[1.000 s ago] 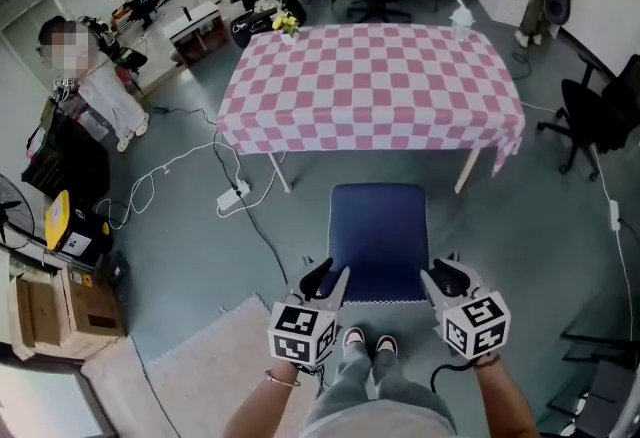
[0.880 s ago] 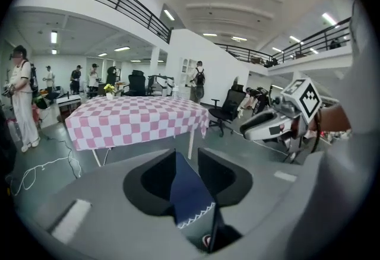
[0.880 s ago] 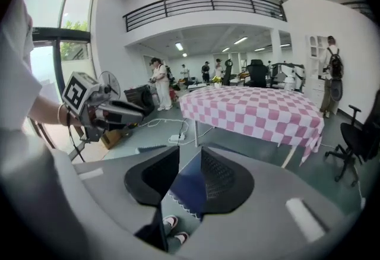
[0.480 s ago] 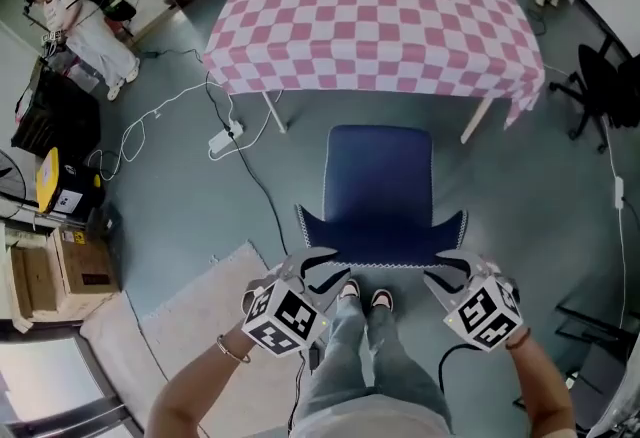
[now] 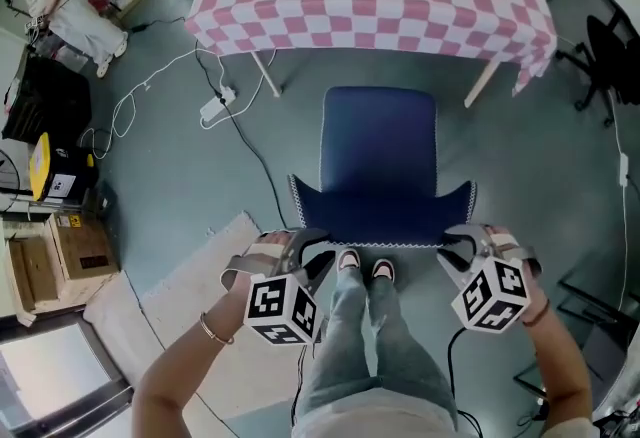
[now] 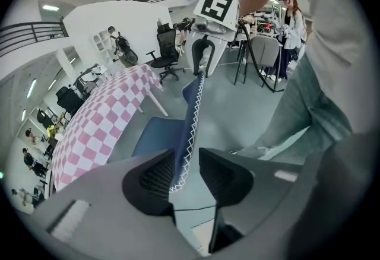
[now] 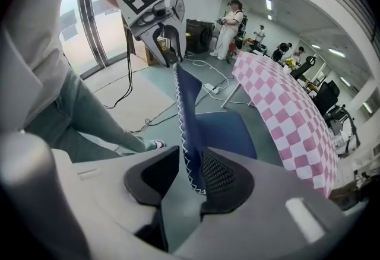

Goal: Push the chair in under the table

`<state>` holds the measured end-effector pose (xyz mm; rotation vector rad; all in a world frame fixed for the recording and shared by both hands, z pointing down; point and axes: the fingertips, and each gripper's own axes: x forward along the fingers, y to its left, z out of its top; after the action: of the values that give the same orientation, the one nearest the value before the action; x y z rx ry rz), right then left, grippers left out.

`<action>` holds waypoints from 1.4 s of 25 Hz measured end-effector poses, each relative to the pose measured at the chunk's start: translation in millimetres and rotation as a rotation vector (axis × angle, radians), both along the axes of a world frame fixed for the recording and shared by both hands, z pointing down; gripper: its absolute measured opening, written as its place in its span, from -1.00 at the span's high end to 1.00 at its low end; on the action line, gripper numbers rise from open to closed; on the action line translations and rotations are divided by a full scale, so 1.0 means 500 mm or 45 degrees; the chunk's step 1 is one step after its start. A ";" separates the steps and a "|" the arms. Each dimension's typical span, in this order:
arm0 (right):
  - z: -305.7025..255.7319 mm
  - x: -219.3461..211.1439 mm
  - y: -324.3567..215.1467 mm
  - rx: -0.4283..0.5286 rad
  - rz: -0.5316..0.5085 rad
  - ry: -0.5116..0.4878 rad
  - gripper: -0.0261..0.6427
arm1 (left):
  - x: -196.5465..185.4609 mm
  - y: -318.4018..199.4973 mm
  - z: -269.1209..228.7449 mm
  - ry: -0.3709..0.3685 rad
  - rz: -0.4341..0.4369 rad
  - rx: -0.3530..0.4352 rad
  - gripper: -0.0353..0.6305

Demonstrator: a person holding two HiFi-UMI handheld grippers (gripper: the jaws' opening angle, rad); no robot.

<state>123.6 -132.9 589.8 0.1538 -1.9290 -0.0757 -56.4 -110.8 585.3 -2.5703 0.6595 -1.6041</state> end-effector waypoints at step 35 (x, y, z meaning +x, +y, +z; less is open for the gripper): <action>0.041 -0.005 -0.104 0.068 0.149 0.018 0.61 | -0.001 -0.112 0.065 -0.010 -0.117 -0.042 0.59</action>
<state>121.3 -184.9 610.4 0.3004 -1.9010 -0.0504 -56.8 -166.7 617.9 -2.5907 0.7674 -1.6644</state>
